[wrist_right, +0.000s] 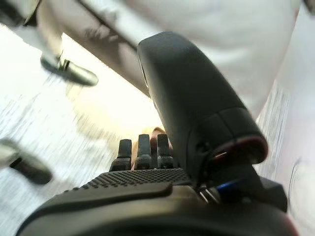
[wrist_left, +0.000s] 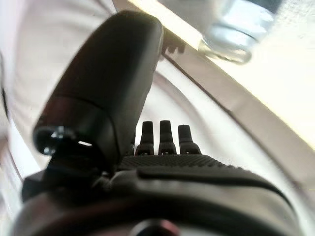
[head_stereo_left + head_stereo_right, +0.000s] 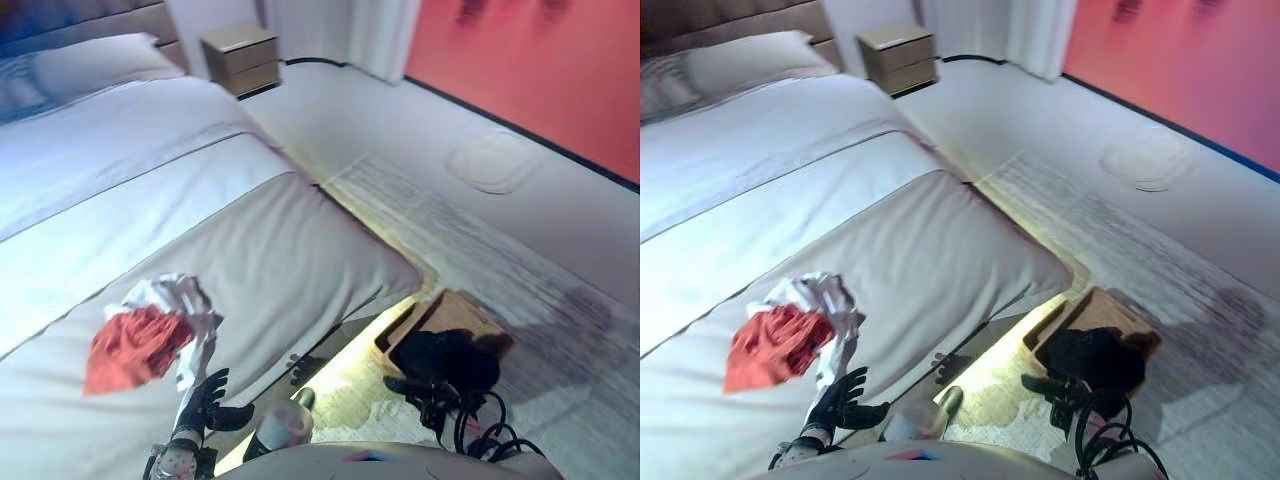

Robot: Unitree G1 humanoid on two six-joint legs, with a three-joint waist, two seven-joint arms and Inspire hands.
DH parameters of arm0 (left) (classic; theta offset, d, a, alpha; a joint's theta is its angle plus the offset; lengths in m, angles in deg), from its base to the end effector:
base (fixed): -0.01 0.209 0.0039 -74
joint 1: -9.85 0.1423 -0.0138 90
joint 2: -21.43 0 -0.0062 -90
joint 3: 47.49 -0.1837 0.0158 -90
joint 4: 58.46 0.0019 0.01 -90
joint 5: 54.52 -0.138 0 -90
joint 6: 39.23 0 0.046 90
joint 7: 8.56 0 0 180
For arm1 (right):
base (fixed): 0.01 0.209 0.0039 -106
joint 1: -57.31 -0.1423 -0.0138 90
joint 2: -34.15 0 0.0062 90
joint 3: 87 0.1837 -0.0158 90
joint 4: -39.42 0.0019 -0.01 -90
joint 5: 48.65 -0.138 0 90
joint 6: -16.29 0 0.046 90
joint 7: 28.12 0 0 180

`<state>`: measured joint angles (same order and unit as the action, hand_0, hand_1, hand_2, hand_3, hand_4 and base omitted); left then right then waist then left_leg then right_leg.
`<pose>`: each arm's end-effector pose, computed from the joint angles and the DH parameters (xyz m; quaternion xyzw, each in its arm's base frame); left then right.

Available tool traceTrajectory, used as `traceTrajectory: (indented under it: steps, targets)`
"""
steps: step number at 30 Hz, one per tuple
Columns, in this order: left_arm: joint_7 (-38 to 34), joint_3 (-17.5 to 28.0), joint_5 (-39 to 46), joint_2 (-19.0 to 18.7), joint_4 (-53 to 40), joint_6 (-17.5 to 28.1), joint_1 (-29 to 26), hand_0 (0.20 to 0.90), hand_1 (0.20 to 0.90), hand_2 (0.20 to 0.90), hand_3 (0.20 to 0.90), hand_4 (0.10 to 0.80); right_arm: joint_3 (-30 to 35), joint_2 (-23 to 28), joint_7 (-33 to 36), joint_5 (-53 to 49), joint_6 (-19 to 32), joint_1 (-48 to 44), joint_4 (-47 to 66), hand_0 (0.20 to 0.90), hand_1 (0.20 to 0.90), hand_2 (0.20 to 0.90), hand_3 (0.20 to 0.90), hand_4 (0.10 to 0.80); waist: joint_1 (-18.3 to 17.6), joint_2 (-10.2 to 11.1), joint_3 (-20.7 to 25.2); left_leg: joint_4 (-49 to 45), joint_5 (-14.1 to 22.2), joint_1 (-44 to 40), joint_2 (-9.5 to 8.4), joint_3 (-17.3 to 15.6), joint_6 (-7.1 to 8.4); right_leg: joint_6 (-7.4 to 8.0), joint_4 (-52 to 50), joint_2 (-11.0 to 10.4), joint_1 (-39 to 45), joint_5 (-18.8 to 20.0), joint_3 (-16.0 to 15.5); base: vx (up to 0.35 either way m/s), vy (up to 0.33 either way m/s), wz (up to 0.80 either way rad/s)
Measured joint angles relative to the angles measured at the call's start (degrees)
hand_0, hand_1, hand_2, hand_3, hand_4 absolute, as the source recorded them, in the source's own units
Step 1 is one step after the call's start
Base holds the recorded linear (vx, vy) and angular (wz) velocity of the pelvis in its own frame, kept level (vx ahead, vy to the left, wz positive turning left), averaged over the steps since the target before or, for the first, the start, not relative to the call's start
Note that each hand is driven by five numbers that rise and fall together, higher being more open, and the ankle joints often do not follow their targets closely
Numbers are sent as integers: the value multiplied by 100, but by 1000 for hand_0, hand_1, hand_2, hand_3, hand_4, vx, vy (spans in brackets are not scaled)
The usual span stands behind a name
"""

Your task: Pick up the clothes from the bed and place them into the basket

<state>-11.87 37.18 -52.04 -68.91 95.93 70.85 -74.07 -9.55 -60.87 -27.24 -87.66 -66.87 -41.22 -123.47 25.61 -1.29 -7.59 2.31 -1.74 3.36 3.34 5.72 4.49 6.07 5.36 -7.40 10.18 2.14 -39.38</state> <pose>0.0646 0.2394 -0.1040 0.1409 0.4218 0.0577 0.8938 0.1225 -0.2030 -0.1068 0.1183 0.4671 -0.1579 0.8619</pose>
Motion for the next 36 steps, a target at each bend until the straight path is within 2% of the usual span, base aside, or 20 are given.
traceTrajectory:
  steps: [1, 2, 3, 4, 5, 6, 10, 11, 12, 15, 18, 19, 22, 23, 27, 28, 30, 32, 34, 36]
  targets:
    - [54, -24, -133, -25, 36, -32, -154, 900, 900, 900, 900, 800, 95, 9, 4, -139, 37, 87, 108, 900, 900, 900, 900, 800, -182, 155, -103, -194, -21, 221, 114, -975, -80, -99, 33, -218, 48, -60, -562, -195, 250, 206]
    - [55, -80, -150, -23, 42, -84, -170, 900, 900, 900, 900, 800, 127, 16, 1, -155, 42, 189, 151, 900, 900, 900, 900, 800, -317, 158, -94, -396, -16, 337, 147, -1461, -152, -161, 33, -303, 74, -49, -770, -139, 283, 197]
    - [83, -234, -156, -15, 51, -219, -155, 900, 900, 900, 900, 800, 176, 30, -11, -154, 55, 250, 266, 900, 900, 900, 900, 800, -558, 229, -106, -707, -22, 416, 233, -2320, -167, -138, 29, -432, 188, -67, -1116, -16, 259, 142]
    - [114, -427, -153, 22, 62, -291, -130, 900, 900, 900, 900, 800, 201, 71, -21, -133, 64, 360, 316, 900, 900, 900, 900, 800, -742, 189, -84, -727, -29, 244, 226, -2701, -171, -115, -16, -529, 271, -84, -1195, 27, 344, 119]
    - [76, -579, -140, 118, 64, -392, -67, 900, 900, 900, 900, 800, 318, 128, -54, -69, 62, 434, 311, 900, 900, 900, 900, 800, -891, -21, 1, -377, -112, -133, 246, -2755, -168, 34, -293, -575, 306, -183, -1144, 77, 290, 74]
    - [43, -614, -140, 131, 62, -408, -87, 900, 900, 900, 900, 800, 418, 101, -57, -14, 56, 446, 293, 900, 900, 900, 900, 800, -1023, -54, 12, -151, -427, -238, 150, -2732, -364, 135, -486, -677, 298, -253, -1064, 99, 275, 33]
    - [-35, -621, 1, -12, -54, -406, -301, 900, 900, 900, 900, 800, 619, -2, -253, 378, 51, 465, 314, 900, 900, 900, 900, 800, -1327, 152, 60, 47, -288, -308, -201, -2607, -541, 175, -1444, -1205, -6, -233, -467, 127, 170, 31]
    - [-60, -677, 105, -13, -60, -401, -524, 900, 900, 900, 900, 800, 637, 14, -296, 534, 40, 501, 320, 900, 900, 900, 900, 800, -1558, 106, 77, 249, -397, -418, -305, -2308, -736, 194, -2464, -1515, -311, -254, 121, 52, -81, 113]
    - [-109, -759, 164, -51, -72, -395, -688, 900, 900, 900, 900, 800, 602, -14, -295, 565, 32, 534, 329, 900, 900, 900, 900, 800, -1700, 100, 77, 280, -423, -458, -334, -2062, -806, 407, -2958, -1532, -554, -443, 773, 16, -207, 133]
    - [-120, -1130, 216, -160, -127, -299, -1261, 900, 900, 900, 900, 800, 454, -109, -334, 540, 29, 622, 292, 900, 900, 900, 900, 800, -2008, 84, 71, 282, -542, -361, -287, -1193, -730, 246, -1976, -411, -577, -695, 1937, 51, -230, 136]
    - [-128, -1420, 230, -35, -147, -202, -1531, 900, 900, 900, 900, 800, 415, -67, -391, 514, 38, 619, 288, 900, 900, 900, 900, 800, -2282, 112, 88, 313, -597, -195, -404, -342, -700, 95, -748, 477, -609, -720, 2926, 46, -156, 161]
    - [-122, -1491, 231, 10, -157, -172, -1528, 900, 900, 900, 900, 800, 372, -48, -400, 504, 38, 632, 279, 900, 900, 900, 900, 800, -2355, 149, 114, 312, -561, -145, -470, -290, -734, -128, -647, 601, -630, -573, 3124, 38, -169, 156]
    - [-224, -1473, 230, 115, -124, -131, -1047, 900, 900, 900, 900, 800, 327, 29, -487, 522, 38, 550, 237, 900, 900, 900, 900, 800, -2102, 138, 249, 308, -480, -15, -413, -409, -648, -537, -195, 686, -390, -359, 2731, 0, -138, 77]
    - [-241, -1474, 222, 125, -44, -142, -961, 900, 900, 900, 900, 800, 308, 48, -515, 524, 40, 548, 239, 900, 900, 900, 900, 800, -2085, 150, 255, 311, -426, 2, -407, -434, -579, -570, -124, 690, -329, -333, 2629, 14, -47, 96]
    - [-245, -1392, 64, 133, 241, -217, -633, 900, 900, 900, 900, 800, 273, 160, -329, 605, 44, 694, 354, 900, 900, 900, 900, 800, -1998, 458, 152, -358, -92, 214, -71, -1983, -454, -734, -67, 368, 49, -371, 1505, 15, 46, 123]
    - [-220, -1257, -8, 102, 236, -206, -621, 900, 900, 900, 900, 800, 265, 174, -178, 650, 40, 694, 378, 900, 900, 900, 900, 800, -1953, 533, 132, -547, -36, 237, 158, -2307, -113, -757, -20, 359, 135, -388, 1243, 42, 148, 135]
    - [-251, -1229, -38, 71, 198, -181, -620, 900, 900, 900, 900, 800, 277, 262, 25, 778, 49, 609, 394, 900, 900, 900, 900, 800, -1911, 581, 104, -556, -102, 213, 467, -2157, -8, -719, -35, 293, 218, -444, 1087, 63, 159, 83]
    - [-239, -1232, -68, 147, 197, -120, -565, 900, 900, 900, 900, 800, 271, 480, 332, 1186, 56, 345, 470, 900, 900, 900, 900, 800, -1844, 378, 114, -190, -159, -19, 643, -2031, 27, -639, -51, 270, 223, -415, 1090, 109, 201, 20]
    - [-196, -1228, -184, 152, 187, -105, -576, 900, 900, 900, 900, 800, 248, 520, 625, 1493, 43, 232, 514, 900, 900, 900, 900, 800, -1828, 316, 118, 57, -727, -146, 524, -1995, -115, -484, -141, 210, 245, -400, 1053, 151, 191, 17]
    - [-128, -1232, -269, 55, 157, -76, -609, 900, 900, 900, 900, 800, 241, 446, 806, 1758, 36, 173, 524, 900, 900, 900, 900, 800, -1786, 468, 65, 194, -772, -226, 312, -1945, -150, -477, -267, 27, 228, -405, 1076, 164, 170, 25]
